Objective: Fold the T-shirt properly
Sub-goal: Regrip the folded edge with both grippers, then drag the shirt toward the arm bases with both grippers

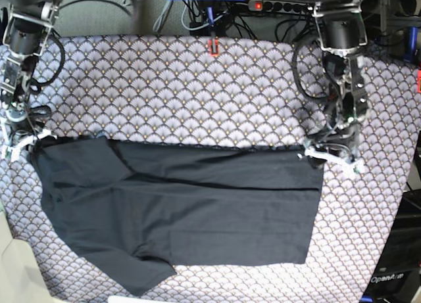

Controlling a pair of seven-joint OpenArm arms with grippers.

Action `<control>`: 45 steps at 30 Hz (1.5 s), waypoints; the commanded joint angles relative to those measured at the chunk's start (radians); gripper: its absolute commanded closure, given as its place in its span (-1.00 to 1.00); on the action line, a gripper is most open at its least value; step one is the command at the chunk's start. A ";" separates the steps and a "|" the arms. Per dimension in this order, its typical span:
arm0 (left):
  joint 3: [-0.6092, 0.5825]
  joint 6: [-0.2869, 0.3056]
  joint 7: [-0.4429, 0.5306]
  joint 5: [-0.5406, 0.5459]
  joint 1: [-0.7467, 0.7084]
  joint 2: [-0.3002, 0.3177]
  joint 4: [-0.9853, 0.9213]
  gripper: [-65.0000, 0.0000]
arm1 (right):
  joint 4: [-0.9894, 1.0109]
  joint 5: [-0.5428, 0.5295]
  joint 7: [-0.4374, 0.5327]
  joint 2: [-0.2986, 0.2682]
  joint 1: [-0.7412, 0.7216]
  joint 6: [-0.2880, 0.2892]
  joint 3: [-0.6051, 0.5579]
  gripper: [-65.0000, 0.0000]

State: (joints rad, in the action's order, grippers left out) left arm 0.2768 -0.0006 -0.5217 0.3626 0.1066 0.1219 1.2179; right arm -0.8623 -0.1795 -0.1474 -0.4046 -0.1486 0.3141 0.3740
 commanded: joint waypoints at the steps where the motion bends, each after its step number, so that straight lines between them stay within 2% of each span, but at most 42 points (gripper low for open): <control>1: -0.023 0.007 0.007 0.013 0.015 0.002 0.017 -0.03 | -0.005 0.018 -0.036 -0.018 -0.001 -0.008 0.004 0.86; 5: -0.067 0.007 0.062 0.013 0.009 0.003 0.009 -0.02 | -0.005 0.018 -0.036 -0.018 -0.001 -0.008 0.004 0.86; 7: -0.075 0.007 0.062 0.013 0.008 0.003 0.010 0.08 | -0.005 0.018 -0.036 -0.018 -0.001 -0.008 0.004 0.86; 9: -0.072 0.007 0.062 0.013 0.006 0.003 0.010 0.36 | -0.005 0.018 -0.036 -0.018 0.001 -0.008 0.004 0.87; 12: -0.066 0.007 0.061 0.013 0.006 0.009 0.009 0.90 | -0.005 0.018 -0.036 -0.018 0.013 -0.008 0.003 0.87; 13: -0.066 0.006 0.061 0.013 0.006 0.009 0.009 1.00 | -0.005 0.018 -0.036 -0.018 0.019 -0.008 0.003 0.90; 15: -0.066 0.006 0.061 0.013 0.003 0.012 0.009 1.00 | -0.005 0.018 -0.036 -0.018 0.024 -0.008 0.001 0.99; 21: -0.066 0.006 0.061 0.014 -0.023 0.032 0.018 1.00 | -0.005 0.016 -0.031 -0.018 0.027 -0.008 -0.060 1.00; 26: -0.064 0.006 0.061 0.014 -0.064 0.035 0.064 1.00 | -0.010 0.016 -0.028 -0.018 0.048 -0.008 -0.059 1.00; 28: -0.063 0.006 0.061 0.016 -0.094 0.052 0.115 1.00 | -0.059 0.016 -0.028 -0.018 0.068 -0.005 -0.059 1.00; 30: -0.063 0.006 0.061 0.016 -0.123 0.058 0.164 1.00 | -0.137 0.016 -0.034 -0.015 0.113 0.024 -0.057 1.00; 32: -0.063 0.006 0.061 0.016 -0.138 0.060 0.188 1.00 | -0.214 0.018 -0.037 0.005 0.152 0.036 -0.054 1.00; 36: -0.046 0.006 0.061 0.016 -0.166 0.063 0.207 1.00 | -0.354 0.018 -0.088 0.016 0.241 0.040 -0.053 1.00; 42: 0.025 0.006 0.059 0.014 -0.249 0.066 0.294 1.00 | -0.493 0.015 -0.090 0.016 0.380 0.041 -0.051 1.00; 45: 0.035 0.006 0.059 0.014 -0.293 0.100 0.322 1.00 | -0.530 0.015 -0.087 0.017 0.439 0.047 -0.010 1.00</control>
State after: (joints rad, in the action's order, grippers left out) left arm 0.3031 0.0189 -0.4900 0.3813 -0.1944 0.2077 1.5204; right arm -1.3781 -0.1638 -0.2501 -0.3649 0.2848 0.3656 0.3489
